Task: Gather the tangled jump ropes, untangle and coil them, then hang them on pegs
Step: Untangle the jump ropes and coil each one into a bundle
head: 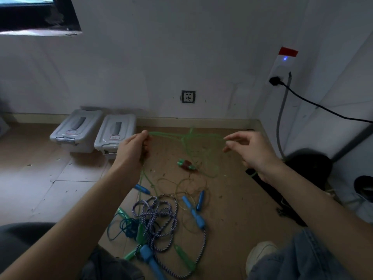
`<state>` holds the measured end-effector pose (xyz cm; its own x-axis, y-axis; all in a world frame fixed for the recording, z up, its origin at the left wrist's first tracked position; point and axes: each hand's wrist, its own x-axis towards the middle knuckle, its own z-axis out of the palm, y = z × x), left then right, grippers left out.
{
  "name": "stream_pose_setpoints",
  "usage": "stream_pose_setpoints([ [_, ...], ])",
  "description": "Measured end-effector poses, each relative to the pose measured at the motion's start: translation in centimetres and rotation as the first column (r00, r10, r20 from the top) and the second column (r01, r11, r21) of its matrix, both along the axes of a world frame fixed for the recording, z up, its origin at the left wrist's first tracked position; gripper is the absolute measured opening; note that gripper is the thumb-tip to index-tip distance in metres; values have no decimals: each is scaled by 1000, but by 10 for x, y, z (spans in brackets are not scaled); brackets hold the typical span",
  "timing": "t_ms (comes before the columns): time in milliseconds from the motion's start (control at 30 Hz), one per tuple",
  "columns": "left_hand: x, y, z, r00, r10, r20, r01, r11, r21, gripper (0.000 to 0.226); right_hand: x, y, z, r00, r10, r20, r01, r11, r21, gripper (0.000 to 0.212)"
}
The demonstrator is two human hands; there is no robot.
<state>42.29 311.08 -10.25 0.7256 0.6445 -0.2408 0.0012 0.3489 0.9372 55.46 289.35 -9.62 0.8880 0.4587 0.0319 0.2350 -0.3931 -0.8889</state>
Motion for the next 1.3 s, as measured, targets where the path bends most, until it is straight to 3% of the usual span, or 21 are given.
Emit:
stream_pose_setpoints([
  [100, 1, -6, 1, 1000, -10, 21, 11, 999, -44, 25, 3, 1, -3, 971, 52, 235, -11, 985, -173, 8],
  [200, 1, -11, 10, 986, -91, 142, 126, 957, -263, 22, 0, 0, -7, 950, 281, 136, -199, 882, -428, 16],
  [267, 1, -17, 17, 965, -167, 203, 223, 927, -302, 28, -3, 0, -9, 917, 386, 100, -280, 801, -529, 27],
  [300, 1, -20, 20, 957, -193, 217, 253, 920, -298, 31, -6, 2, -7, 904, 403, 140, -280, 807, -520, 28],
  [367, 2, -29, 25, 945, -236, 225, 291, 921, -259, 32, -16, 7, 0, 917, 388, 90, -355, 899, -258, 19],
  [433, 3, -35, 28, 930, -278, 239, 327, 925, -196, 26, -25, 13, 8, 878, 434, -202, -416, 900, 127, 38],
  [467, 3, -36, 28, 921, -305, 242, 348, 924, -160, 24, -28, 14, 9, 831, 472, -294, -421, 880, 220, 49],
  [533, 2, -37, 29, 901, -359, 243, 393, 913, -111, 23, -32, 15, 9, 815, 512, -272, -474, 859, 195, 52],
  [600, 1, -36, 31, 892, -379, 246, 415, 903, -112, 25, -35, 16, 5, 876, 462, -138, -455, 887, 80, 28],
  [667, 1, -34, 32, 910, -338, 241, 378, 914, -144, 26, -32, 16, 4, 928, 353, -123, -341, 934, 111, 6],
  [767, 2, -24, 29, 978, -166, 122, 188, 962, -197, 27, -20, 11, 6, 945, 150, -291, -76, 965, 250, 19],
  [833, -1, -16, 23, 995, -103, -10, 100, 983, -156, 22, -12, 7, 9, 915, 69, -398, 90, 926, 367, 18],
  [933, -3, -11, 13, 968, -142, -206, 146, 989, 4, 19, -9, 4, 12, 919, 28, -394, 172, 871, 461, 18],
  [1033, -3, -9, 7, 949, -109, -295, 152, 980, 126, 18, -10, 5, 17, 918, -25, -396, 231, 845, 483, 16],
  [1100, -3, -11, 4, 931, -130, -341, 197, 965, 171, 19, -10, 4, 19, 925, -42, -377, 224, 863, 452, 17],
  [1200, -1, -20, -2, 874, -166, -456, 368, 840, 399, 19, -16, 5, 16, 941, 16, -337, 130, 904, 407, 17],
  [1300, -1, -36, 7, 908, -277, -314, 407, 760, 506, 22, -24, 9, 13, 941, 194, -277, -64, 907, 417, 22],
])
